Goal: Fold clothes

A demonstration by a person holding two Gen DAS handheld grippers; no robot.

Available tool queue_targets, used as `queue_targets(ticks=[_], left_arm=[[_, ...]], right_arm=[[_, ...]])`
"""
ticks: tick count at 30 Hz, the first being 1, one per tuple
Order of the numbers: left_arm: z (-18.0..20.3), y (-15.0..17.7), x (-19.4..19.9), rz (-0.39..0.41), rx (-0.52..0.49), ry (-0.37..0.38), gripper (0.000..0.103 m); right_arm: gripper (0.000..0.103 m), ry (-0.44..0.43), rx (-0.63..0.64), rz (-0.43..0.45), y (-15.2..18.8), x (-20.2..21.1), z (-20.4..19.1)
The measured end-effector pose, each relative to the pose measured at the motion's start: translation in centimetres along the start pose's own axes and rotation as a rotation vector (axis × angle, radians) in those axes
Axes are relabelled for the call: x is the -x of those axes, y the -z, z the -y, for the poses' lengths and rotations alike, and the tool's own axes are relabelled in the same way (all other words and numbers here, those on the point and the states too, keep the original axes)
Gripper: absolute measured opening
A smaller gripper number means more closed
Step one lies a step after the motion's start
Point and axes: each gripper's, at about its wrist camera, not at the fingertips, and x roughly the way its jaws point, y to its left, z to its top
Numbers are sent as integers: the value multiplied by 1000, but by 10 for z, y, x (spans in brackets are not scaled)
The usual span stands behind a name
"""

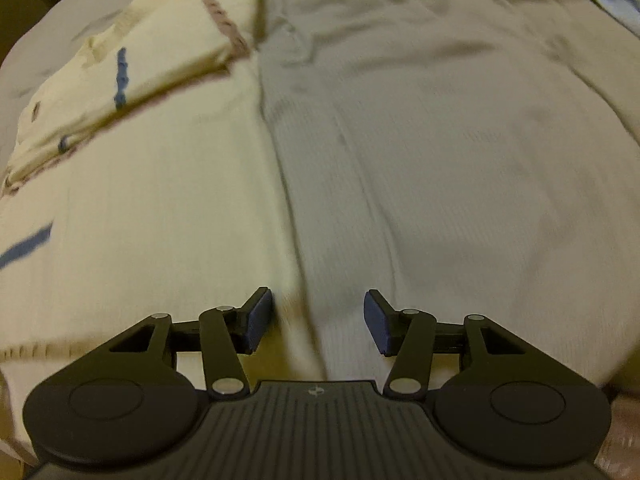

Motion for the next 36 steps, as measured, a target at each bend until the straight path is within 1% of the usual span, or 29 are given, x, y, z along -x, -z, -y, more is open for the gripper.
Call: queue_targets(ticks=[2,4,5,6,7,8,9,10,11,12,14,15,16,18,19,21,24,27,29,31,32,33,34,35,36], left_arm=[[-1,20,2,-23,-16,2,19],[-4,31,12,-15,12,9,20],[-4,31,23,8,29,8,18],[-4,31,33,33,47,7,18],[-3,28,43,78,51,18,18],[-1,25,52,123,55,28,18],[3,20,57,163,46,29,18],[10,14,55,193,32,22,18],[16,9,53,224,17,15,18],[24,3,47,249,2,14,18],[35,0,32,284,-13,9,19],[40,1,24,296,-17,0,19],[43,3,16,297,-20,-10,19],[42,18,1,289,-11,-17,19],[41,27,-3,298,-9,-22,18],[38,45,-11,317,-4,-33,18],[43,70,-9,402,-19,-52,18],[47,89,-5,455,15,-66,18],[53,101,2,459,45,-84,18],[62,112,13,436,73,-112,18],[67,118,18,424,88,-127,18],[72,123,23,412,102,-141,17],[75,128,32,395,115,-132,16],[79,131,39,389,121,-109,18],[84,136,48,401,118,-94,18]], right_arm=[[52,34,4,-33,24,3,-2],[51,63,27,-57,44,7,-3],[50,76,32,-53,50,12,-4],[51,85,38,-35,53,18,-6],[50,86,43,3,51,27,-9],[50,79,56,50,47,37,-12],[47,56,85,114,40,46,-18],[40,27,123,171,32,51,-24],[35,-2,165,215,23,54,-30],[27,-33,205,250,14,53,-35],[11,-99,270,277,2,39,-40],[0,-122,296,277,-1,29,-41],[0,-125,311,261,-2,18,-39],[0,-98,317,237,5,-2,-27],[0,-101,308,236,11,-9,-19],[0,-150,270,266,30,-11,0],[0,-173,271,306,54,-8,6],[0,-196,273,347,79,-6,12],[0,-212,274,374,96,-4,16],[0,-222,269,395,111,-1,19],[3,-218,255,390,116,4,17],[14,-213,237,378,120,11,14],[31,-214,225,366,125,18,11],[44,-221,220,356,130,26,7],[68,-224,224,363,135,36,2]])
